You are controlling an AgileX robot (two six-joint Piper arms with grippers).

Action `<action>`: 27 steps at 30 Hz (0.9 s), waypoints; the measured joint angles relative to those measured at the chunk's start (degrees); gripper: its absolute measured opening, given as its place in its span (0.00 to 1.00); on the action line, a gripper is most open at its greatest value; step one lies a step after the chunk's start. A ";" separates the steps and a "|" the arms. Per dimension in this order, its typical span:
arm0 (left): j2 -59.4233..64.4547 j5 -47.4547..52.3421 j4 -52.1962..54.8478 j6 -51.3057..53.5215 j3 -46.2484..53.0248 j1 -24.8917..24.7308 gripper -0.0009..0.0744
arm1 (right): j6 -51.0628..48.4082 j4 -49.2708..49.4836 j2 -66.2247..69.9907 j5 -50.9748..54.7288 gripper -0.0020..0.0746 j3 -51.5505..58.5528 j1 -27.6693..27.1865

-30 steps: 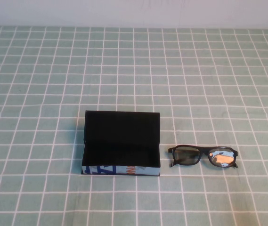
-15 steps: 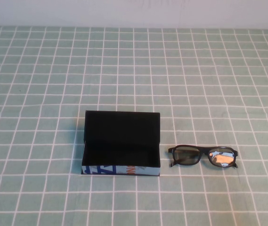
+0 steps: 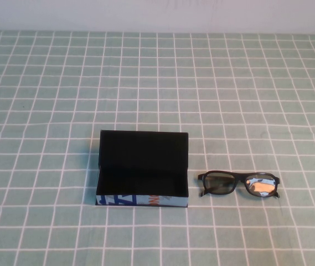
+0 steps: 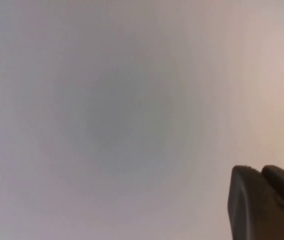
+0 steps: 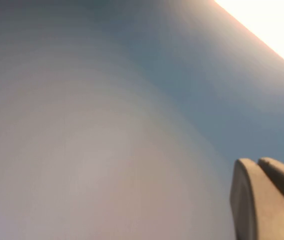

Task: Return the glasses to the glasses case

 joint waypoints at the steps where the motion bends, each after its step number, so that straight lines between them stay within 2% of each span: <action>1: 0.00 -3.01 -0.09 -0.11 0.00 0.00 0.01 | 0.00 0.37 -0.07 -1.09 0.01 0.00 0.00; 3: -0.13 -8.13 -0.09 -0.24 -0.61 0.00 0.01 | 0.00 1.77 -0.07 -1.35 0.01 -2.13 0.00; 5: -0.13 -8.97 -0.09 -0.47 -3.26 0.00 0.01 | 0.00 3.03 -0.07 0.42 0.01 -5.90 0.00; 12: -0.26 1.12 -0.09 -0.60 -18.34 0.00 0.01 | 7.63 4.49 -0.07 17.69 0.01 -25.57 0.00; 17: 4.83 7.69 -0.22 -1.18 -30.41 -0.11 0.01 | 9.76 4.49 2.68 27.66 0.01 -37.43 0.00; 23: 14.08 24.20 -0.24 -4.14 -44.40 -0.11 0.01 | 9.99 4.03 13.11 47.97 0.01 -53.00 0.00; 27: 20.59 41.09 -0.24 -4.44 -52.98 -0.11 0.01 | 9.99 1.62 22.21 63.82 0.01 -62.18 0.00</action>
